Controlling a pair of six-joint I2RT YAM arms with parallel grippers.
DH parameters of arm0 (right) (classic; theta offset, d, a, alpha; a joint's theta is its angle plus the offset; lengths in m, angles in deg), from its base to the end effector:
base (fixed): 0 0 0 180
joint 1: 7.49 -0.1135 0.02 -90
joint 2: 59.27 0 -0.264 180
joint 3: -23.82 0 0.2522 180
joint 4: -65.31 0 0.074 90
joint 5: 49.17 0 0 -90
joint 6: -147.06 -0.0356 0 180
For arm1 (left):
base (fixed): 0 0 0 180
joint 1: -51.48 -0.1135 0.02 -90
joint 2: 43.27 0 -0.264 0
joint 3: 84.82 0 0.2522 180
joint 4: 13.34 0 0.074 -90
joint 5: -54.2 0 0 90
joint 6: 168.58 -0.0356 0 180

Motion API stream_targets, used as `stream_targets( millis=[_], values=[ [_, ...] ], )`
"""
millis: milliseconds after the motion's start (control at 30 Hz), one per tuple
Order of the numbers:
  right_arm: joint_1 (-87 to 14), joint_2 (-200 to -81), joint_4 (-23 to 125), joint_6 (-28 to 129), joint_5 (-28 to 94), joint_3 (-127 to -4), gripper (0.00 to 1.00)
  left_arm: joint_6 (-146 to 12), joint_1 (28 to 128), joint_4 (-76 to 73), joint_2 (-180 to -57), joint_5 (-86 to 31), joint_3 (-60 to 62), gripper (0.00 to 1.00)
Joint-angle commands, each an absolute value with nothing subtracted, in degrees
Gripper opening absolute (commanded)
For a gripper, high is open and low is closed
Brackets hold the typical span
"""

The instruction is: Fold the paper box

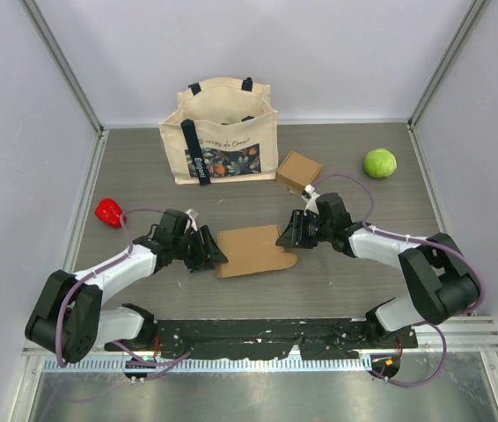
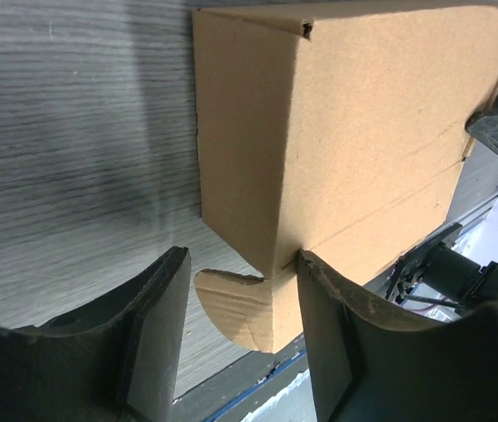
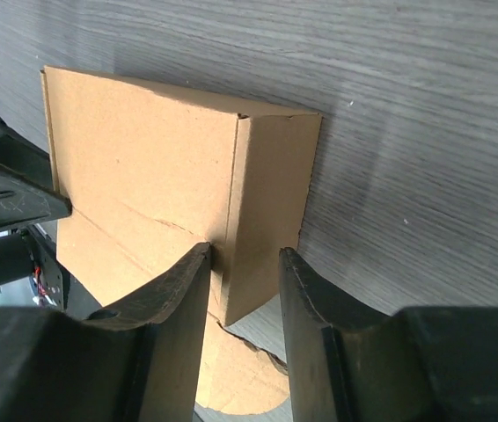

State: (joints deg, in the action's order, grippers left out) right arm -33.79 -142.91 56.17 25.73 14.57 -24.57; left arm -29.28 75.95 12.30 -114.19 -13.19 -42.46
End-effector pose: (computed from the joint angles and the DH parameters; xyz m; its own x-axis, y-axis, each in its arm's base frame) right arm 0.2372 0.1348 0.1562 -0.8897 0.0804 -0.4495 -0.2554 0.7282 0.6359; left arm 0.1925 -0.1026 0.1558 -0.9265 -0.3473 -0.1450 -0.1768 0.7419 -0.6468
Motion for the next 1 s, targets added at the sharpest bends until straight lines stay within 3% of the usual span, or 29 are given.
stream_targets(
  millis=[0,100,200,300,333,433,800,967],
  values=[
    [-34.21,-143.74,60.52,27.09,17.45,-21.67,0.41,-29.71,76.26,10.26,-114.99,-18.14,-44.61,0.52],
    [-34.12,-141.55,59.64,25.17,16.05,-22.63,0.41,-29.54,76.26,9.65,-111.75,-17.08,-44.34,0.53],
    [-33.68,-140.84,60.42,21.65,13.86,-23.6,0.4,-28.92,76.18,10.25,-107.18,-17.69,-43.73,0.65],
    [-32.89,-141.89,60.86,21.03,13.23,-24.22,0.34,-28.31,75.39,10.26,-104.27,-18.75,-43.11,0.77],
    [-32.54,-143.02,61.48,21.12,12.27,-23.96,0.29,-28.22,74.69,10.09,-104.18,-18.32,-43.03,0.8],
    [-29.82,-145.13,61.83,21.38,11.21,-22.9,0.22,-27.95,72.93,9.48,-106.28,-17.17,-42.67,0.84],
    [-26.3,-147.86,63.85,22.79,8.83,-19.74,0.17,-21.72,72.75,-17.22,-118.94,-7.07,-46.1,0.88],
    [-25.16,-150.59,64.56,22.09,8.31,-20.44,0.17,-17.68,74.15,-22.07,-123.86,-5.92,-45.13,0.85]
  ],
)
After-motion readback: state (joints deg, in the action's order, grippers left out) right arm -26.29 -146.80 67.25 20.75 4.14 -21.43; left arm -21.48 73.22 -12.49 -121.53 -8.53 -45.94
